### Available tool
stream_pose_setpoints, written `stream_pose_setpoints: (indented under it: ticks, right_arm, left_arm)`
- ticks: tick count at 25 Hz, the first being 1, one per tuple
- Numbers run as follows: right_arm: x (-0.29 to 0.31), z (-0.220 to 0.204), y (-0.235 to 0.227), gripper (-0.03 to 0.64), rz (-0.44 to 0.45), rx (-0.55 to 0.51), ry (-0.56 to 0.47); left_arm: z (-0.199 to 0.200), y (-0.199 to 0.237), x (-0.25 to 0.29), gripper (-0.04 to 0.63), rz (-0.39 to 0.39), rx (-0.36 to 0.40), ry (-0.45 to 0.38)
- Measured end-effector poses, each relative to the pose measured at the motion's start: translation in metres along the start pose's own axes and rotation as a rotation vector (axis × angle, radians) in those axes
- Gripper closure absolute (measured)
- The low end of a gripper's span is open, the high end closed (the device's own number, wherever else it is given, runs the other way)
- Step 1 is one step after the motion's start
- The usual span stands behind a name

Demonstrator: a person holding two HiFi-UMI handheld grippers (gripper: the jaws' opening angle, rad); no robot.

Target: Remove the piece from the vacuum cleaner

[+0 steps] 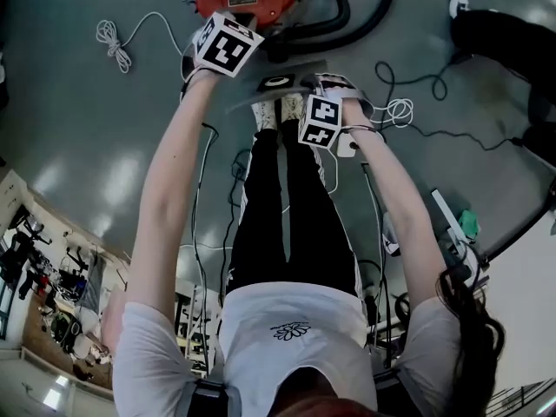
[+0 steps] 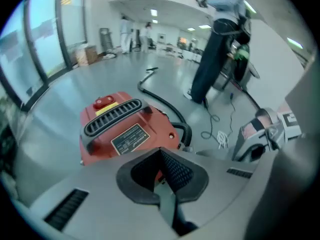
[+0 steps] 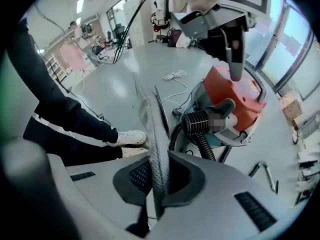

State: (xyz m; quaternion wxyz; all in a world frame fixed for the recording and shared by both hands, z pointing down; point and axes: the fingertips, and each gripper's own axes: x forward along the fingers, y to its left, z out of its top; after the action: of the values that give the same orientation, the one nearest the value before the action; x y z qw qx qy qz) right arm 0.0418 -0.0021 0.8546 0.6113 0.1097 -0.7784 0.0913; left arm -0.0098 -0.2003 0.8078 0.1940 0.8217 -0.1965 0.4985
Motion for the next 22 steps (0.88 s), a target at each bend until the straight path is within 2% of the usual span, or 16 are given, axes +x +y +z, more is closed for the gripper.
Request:
stream_pose_setpoints:
  ticks: [2,3,7,12,14,18,22]
  right_arm:
    - [-0.022,0.005,-0.002,0.594,-0.01,0.063,-0.016]
    - [-0.035,0.008,-0.005,0.594,-0.021,0.088,-0.024]
    - [-0.093,0.027,-0.028,0.594,-0.106,0.184,-0.068]
    - [-0.182,0.065,-0.071,0.594,-0.244,0.321,-0.172]
    - [-0.229,0.077,-0.08,0.594,-0.306,0.358,-0.207]
    - [-0.323,0.102,-0.097,0.594,-0.436,0.391,-0.311]
    - [-0.413,0.121,-0.137,0.594,-0.513,0.525,-0.534]
  left_arm:
    - [0.004,-0.002,-0.019,0.591,0.026,-0.148,-0.088]
    - [0.007,-0.005,-0.033,0.591,0.046,-0.191,-0.134]
    - [0.034,-0.009,-0.107,0.591,0.119,-0.283,-0.309]
    - [0.082,-0.002,-0.212,0.591,0.181,-0.456,-0.541]
    - [0.103,-0.012,-0.265,0.591,0.211,-0.456,-0.624]
    - [0.145,-0.031,-0.37,0.59,0.268,-0.392,-0.777]
    - [0.185,-0.043,-0.458,0.589,0.322,-0.348,-0.989]
